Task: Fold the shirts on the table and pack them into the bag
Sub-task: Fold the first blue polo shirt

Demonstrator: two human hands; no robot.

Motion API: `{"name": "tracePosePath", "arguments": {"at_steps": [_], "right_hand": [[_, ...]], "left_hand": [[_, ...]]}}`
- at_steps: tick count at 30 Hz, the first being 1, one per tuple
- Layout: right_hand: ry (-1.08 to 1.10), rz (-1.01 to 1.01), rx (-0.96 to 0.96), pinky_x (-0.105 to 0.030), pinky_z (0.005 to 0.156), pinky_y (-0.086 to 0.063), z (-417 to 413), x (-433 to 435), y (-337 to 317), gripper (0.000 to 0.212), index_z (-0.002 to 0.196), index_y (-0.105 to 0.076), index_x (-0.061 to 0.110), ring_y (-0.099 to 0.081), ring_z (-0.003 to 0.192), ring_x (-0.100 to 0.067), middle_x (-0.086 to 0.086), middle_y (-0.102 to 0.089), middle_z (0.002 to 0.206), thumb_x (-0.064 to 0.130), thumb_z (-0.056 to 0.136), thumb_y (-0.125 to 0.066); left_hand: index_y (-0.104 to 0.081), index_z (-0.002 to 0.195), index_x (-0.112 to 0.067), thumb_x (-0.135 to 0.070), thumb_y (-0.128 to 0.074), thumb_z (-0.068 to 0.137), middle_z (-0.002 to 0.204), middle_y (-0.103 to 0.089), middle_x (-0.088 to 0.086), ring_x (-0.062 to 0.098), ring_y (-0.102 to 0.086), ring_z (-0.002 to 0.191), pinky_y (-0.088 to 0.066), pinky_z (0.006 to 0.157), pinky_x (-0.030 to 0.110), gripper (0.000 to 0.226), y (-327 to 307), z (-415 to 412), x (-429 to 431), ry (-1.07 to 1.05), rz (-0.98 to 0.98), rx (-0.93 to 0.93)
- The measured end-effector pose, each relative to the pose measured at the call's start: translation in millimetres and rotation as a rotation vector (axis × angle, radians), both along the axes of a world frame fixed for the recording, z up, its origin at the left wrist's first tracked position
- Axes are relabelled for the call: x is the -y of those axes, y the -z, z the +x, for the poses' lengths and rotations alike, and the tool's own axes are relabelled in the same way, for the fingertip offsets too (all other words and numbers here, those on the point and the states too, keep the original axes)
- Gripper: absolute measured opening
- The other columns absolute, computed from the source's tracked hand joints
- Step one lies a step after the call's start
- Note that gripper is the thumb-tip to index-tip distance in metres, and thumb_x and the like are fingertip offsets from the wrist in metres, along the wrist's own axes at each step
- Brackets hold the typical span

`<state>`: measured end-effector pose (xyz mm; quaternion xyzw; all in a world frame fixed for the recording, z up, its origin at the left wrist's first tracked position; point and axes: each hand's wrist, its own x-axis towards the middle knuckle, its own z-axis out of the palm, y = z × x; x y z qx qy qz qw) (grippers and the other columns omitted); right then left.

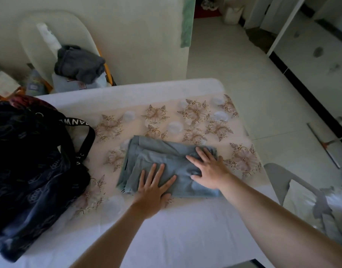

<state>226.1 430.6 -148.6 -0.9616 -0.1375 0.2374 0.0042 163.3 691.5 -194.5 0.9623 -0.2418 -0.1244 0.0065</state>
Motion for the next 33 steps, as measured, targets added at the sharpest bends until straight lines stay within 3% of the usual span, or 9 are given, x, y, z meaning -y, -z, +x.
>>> {"name": "tracePosePath", "arguments": {"at_steps": [4, 8, 12, 16, 20, 24, 26, 30, 33], "right_hand": [[0.031, -0.024, 0.065, -0.049, 0.112, -0.032, -18, -4, -13, 0.078, 0.155, -0.013, 0.044, -0.021, 0.144, -0.034, -0.009, -0.016, 0.162, 0.076, 0.086, -0.034], [0.060, -0.025, 0.037, -0.048, 0.105, -0.041, -48, -31, -23, 0.078, 0.155, -0.021, 0.031, -0.036, 0.134, -0.037, -0.017, -0.028, 0.151, 0.073, 0.090, -0.030], [0.058, 0.084, -0.105, -0.041, 0.101, -0.046, -77, -55, -29, 0.069, 0.154, -0.028, 0.022, -0.049, 0.126, -0.035, -0.015, -0.041, 0.145, 0.056, 0.095, -0.039], [-0.015, 0.018, 0.038, -0.042, 0.096, -0.048, -106, -66, -23, 0.067, 0.148, -0.035, 0.017, -0.055, 0.114, -0.032, -0.010, -0.050, 0.130, 0.048, 0.091, -0.052], [-0.158, 0.080, 0.280, -0.045, 0.101, -0.046, -126, -60, -8, 0.078, 0.150, -0.039, 0.015, -0.050, 0.124, -0.034, -0.014, -0.042, 0.141, 0.039, 0.079, -0.062], [-0.330, 0.067, 0.142, -0.046, 0.121, -0.022, -137, -59, 5, 0.087, 0.158, -0.021, 0.017, -0.015, 0.151, -0.030, -0.014, -0.011, 0.166, 0.051, 0.082, -0.048], [-0.306, 0.019, 0.114, -0.046, 0.114, -0.037, -138, -64, 1, 0.081, 0.152, -0.036, 0.014, -0.032, 0.146, -0.034, -0.017, -0.024, 0.162, 0.038, 0.079, -0.060], [-0.241, -0.003, 0.220, -0.039, 0.069, -0.062, -133, -76, -5, 0.062, 0.122, -0.070, 0.009, -0.068, 0.107, -0.034, -0.017, -0.062, 0.133, 0.000, 0.061, -0.071], [-0.188, 0.108, 0.205, -0.037, 0.074, -0.060, -129, -76, -11, 0.054, 0.122, -0.068, 0.007, -0.068, 0.107, -0.033, -0.014, -0.061, 0.135, -0.002, 0.069, -0.076]], "left_hand": [[0.002, 0.147, -0.061, -0.060, -0.014, 0.095, 0.159, 0.032, -0.009, 0.026, 0.029, 0.146, 0.018, 0.116, 0.054, 0.055, -12, 38, -29, 0.127, 0.008, -0.097], [-0.024, 0.145, -0.060, -0.064, 0.003, 0.083, 0.163, 0.014, -0.008, 0.027, 0.018, 0.150, 0.018, 0.115, 0.059, 0.067, -48, 68, -37, 0.069, 0.155, -0.120], [-0.057, 0.133, -0.035, -0.046, -0.021, 0.097, 0.162, -0.021, 0.002, 0.026, -0.006, 0.150, 0.004, 0.121, 0.052, 0.052, -62, 46, -25, -0.093, 0.008, -0.019], [-0.049, 0.143, -0.020, -0.052, -0.036, 0.090, 0.156, -0.036, 0.005, 0.026, -0.033, 0.143, -0.034, 0.115, 0.046, 0.063, -38, -15, -18, 0.010, -0.110, 0.074], [-0.028, 0.155, -0.021, -0.061, -0.043, 0.094, 0.163, -0.019, 0.009, 0.030, -0.021, 0.149, -0.023, 0.118, 0.046, 0.074, -7, -80, -30, 0.049, -0.159, 0.059], [-0.028, 0.155, -0.020, -0.057, -0.042, 0.094, 0.164, -0.014, 0.011, 0.032, -0.018, 0.150, -0.021, 0.118, 0.046, 0.072, -6, -105, -34, 0.034, -0.172, 0.069], [-0.034, 0.152, -0.022, -0.059, -0.044, 0.090, 0.163, -0.018, 0.011, 0.031, -0.024, 0.148, -0.027, 0.119, 0.045, 0.073, -10, -105, -34, 0.033, -0.173, 0.061], [-0.051, 0.142, -0.025, -0.063, -0.056, 0.075, 0.155, -0.038, 0.007, 0.028, -0.042, 0.139, -0.044, 0.108, 0.044, 0.077, -22, -99, -31, 0.012, -0.165, 0.003], [-0.050, 0.140, -0.022, -0.061, -0.075, 0.059, 0.145, -0.050, 0.003, 0.026, -0.049, 0.131, -0.046, 0.104, 0.040, 0.093, -33, -94, -25, -0.012, -0.189, -0.009]]}}
